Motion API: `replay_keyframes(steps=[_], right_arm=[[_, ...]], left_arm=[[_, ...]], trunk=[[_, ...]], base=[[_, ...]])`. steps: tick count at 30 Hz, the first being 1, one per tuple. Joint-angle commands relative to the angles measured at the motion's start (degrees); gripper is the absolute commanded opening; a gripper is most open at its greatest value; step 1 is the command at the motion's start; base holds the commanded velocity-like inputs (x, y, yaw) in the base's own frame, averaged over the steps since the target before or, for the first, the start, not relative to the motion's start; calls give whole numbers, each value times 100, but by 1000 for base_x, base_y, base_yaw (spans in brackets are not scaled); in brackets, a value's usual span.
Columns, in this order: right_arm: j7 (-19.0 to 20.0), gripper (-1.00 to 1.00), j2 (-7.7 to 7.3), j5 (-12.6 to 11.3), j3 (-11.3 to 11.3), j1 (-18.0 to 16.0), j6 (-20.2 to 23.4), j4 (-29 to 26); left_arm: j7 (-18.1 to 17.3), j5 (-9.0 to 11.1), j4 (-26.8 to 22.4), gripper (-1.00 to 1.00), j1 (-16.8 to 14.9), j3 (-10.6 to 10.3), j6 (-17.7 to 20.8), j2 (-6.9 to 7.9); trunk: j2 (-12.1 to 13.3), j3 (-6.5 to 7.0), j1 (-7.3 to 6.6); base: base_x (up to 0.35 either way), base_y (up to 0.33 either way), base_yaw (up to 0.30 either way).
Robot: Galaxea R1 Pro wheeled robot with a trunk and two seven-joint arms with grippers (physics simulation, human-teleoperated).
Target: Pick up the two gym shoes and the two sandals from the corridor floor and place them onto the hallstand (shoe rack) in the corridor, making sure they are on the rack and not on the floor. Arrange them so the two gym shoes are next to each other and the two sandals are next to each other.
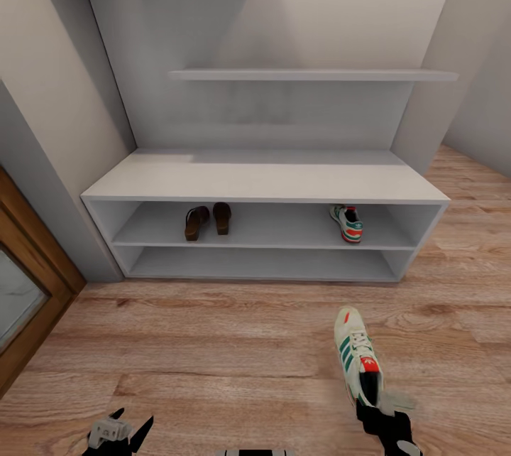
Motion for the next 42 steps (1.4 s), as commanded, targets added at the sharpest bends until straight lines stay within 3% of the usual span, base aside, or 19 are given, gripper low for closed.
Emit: replay_keyframes(steps=[1,5,8,13,16,20,26,31,36,42], right_arm=[[-31,-100,39,-66,17,-3,263,-200],[-62,-100,336,-56,29,-20,1707,-1301],[-79,-100,571,-45,32,-144,2540,-1921],[-252,-100,758,-38,33,-594,3168,-2161],[-683,-100,905,-39,33,-1002,3526,-2173],[-1267,-100,1116,-52,33,-1422,3737,-2117],[-1429,-100,1371,-56,40,-1631,3784,-2166],[-1553,-100,1387,-50,33,-1640,3785,-2257],[-2374,-100,1389,-71,35,-1646,3782,-2500],[-2586,-100,1398,-83,54,-1650,3777,-2661]], left_arm=[[-137,44,19,100,-2,24,7,6],[-410,44,66,100,1,46,-12,39],[-479,40,77,100,4,50,-17,47],[-504,36,81,100,6,42,-20,50],[-509,35,85,100,6,44,-17,51],[-512,35,84,100,6,45,-9,45],[-512,35,82,100,6,33,-4,43],[-512,35,82,100,6,2,0,37],[-512,35,82,100,4,-11,4,28],[-506,35,82,100,2,-15,11,19]], trunk=[[-2,-5,-1],[-2,-5,-1],[-2,-5,-1],[-2,-5,-1],[-2,-5,-1],[-2,-5,-1],[-2,-5,-1],[-2,-5,-1],[-2,-5,-1],[-2,-5,-1]], base=[[0,0,0],[0,0,0],[0,0,0],[0,0,0],[0,0,0],[0,0,0],[0,0,0],[0,0,0],[0,0,0],[63,0,0]])
